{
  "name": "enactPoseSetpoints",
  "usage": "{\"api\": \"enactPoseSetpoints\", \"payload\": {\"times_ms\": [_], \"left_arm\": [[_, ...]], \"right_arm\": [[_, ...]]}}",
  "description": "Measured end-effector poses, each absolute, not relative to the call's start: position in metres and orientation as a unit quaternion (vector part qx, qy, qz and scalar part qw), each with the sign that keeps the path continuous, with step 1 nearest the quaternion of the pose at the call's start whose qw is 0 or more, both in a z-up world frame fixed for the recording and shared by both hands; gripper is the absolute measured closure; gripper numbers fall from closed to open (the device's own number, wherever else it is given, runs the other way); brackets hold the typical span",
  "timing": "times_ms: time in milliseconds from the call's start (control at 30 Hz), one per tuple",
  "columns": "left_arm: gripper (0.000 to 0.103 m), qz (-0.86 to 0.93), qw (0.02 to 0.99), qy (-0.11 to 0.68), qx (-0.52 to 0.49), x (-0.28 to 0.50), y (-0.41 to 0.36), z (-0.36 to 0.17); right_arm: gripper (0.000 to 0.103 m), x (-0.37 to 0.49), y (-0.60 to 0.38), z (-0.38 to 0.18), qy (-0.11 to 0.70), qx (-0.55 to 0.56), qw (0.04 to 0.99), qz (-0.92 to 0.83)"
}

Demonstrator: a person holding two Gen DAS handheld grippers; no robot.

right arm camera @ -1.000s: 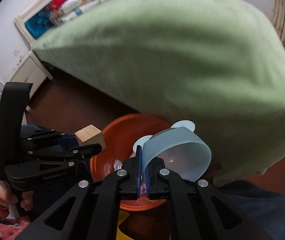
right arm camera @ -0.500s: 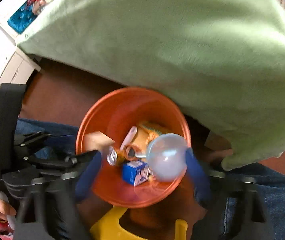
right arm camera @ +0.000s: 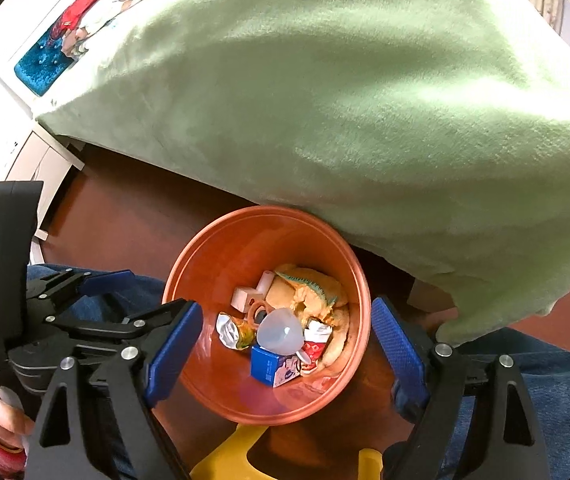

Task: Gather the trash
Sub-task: 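Carry the block and blue cup over the orange bowl and open both grippers, then grasp the red-and-green toy car with the left gripper and lift it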

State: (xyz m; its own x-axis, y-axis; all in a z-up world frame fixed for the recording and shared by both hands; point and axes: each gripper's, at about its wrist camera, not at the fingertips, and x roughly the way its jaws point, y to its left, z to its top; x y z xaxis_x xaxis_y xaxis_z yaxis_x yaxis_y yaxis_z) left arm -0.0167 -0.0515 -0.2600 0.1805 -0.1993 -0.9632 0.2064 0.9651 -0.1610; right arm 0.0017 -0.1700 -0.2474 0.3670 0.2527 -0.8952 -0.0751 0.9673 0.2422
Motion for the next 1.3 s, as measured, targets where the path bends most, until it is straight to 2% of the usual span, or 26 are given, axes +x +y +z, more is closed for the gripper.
{"api": "enactPoseSetpoints", "payload": {"times_ms": [367,833,1100,1300], "left_arm": [[0.02,-0.131,0.792,0.597,-0.012,-0.015,-0.042,-0.233],[0.02,-0.127,0.857,0.5,-0.02,0.033,-0.024,-0.141],[0.02,-0.133,0.883,0.446,-0.058,0.139,-0.036,-0.083],[0.02,-0.123,0.883,0.448,-0.07,0.239,-0.069,-0.078]], "right_arm": [[0.018,0.0,-0.173,-0.222,0.53,0.079,0.839,0.095],[0.018,0.021,-0.198,-0.116,0.416,0.106,0.898,0.099],[0.017,0.028,-0.216,-0.087,0.376,0.118,0.915,0.085],[0.017,0.034,-0.221,-0.094,0.376,0.12,0.915,0.082]]}}
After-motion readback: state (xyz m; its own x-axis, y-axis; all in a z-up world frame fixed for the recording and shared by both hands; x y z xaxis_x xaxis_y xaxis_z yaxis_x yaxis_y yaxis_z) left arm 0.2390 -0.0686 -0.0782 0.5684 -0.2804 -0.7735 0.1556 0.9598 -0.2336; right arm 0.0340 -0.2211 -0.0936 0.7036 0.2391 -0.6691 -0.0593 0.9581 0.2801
